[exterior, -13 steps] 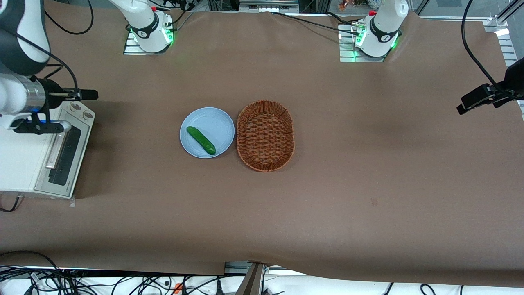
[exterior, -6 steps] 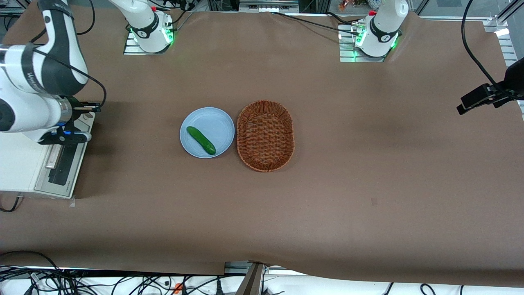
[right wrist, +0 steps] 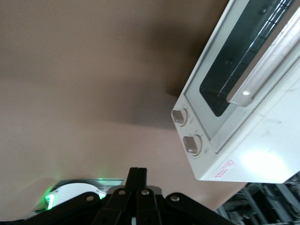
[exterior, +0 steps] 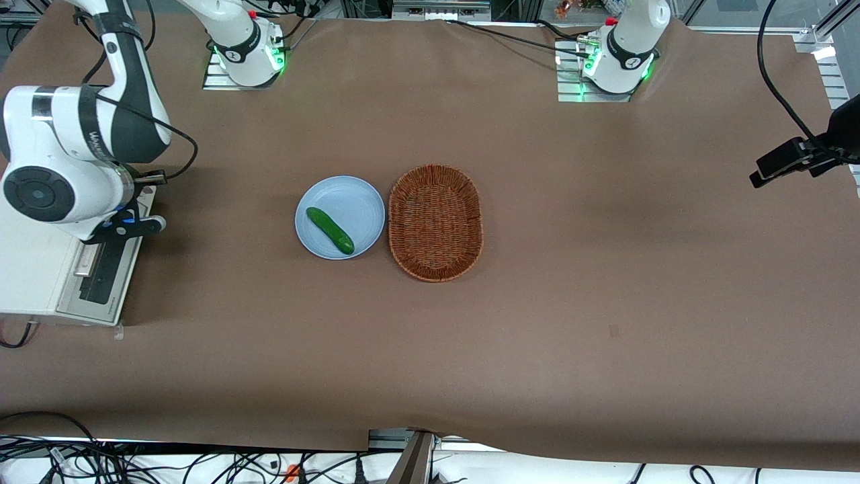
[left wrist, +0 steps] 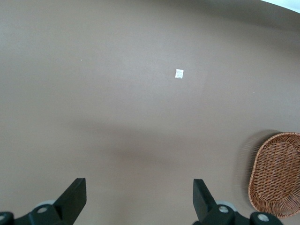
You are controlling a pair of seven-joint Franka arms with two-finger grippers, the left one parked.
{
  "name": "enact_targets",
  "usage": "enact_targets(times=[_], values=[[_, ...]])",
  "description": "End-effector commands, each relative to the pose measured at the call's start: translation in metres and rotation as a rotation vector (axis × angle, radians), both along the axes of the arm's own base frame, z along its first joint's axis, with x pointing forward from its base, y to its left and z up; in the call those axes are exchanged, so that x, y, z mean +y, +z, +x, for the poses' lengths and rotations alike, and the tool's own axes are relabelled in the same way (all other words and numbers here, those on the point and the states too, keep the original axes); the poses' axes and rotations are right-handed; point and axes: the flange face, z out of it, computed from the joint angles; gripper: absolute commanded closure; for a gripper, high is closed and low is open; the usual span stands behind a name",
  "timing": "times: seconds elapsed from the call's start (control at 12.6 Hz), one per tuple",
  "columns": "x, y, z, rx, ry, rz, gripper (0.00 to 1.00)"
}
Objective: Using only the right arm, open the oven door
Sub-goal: 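Move the right gripper to the toaster oven's silver door handle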
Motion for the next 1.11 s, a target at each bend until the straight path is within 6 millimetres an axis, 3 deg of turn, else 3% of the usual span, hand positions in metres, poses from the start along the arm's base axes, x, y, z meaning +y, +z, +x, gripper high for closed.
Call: enact_targets(times=[0.0,0.55,0.79,1.03], values=[[0.000,-0.006,0.003,0.022,0.097,-0.014,1.00],[-0.022,-0.031,0.016,0.065,0.237,-0.110,1.00],[-0.043,-0.051,0.027,0.068,0.302,-0.151,1.00],[-0.062,-0.052,0.035,0.058,0.345,-0.163,1.00]])
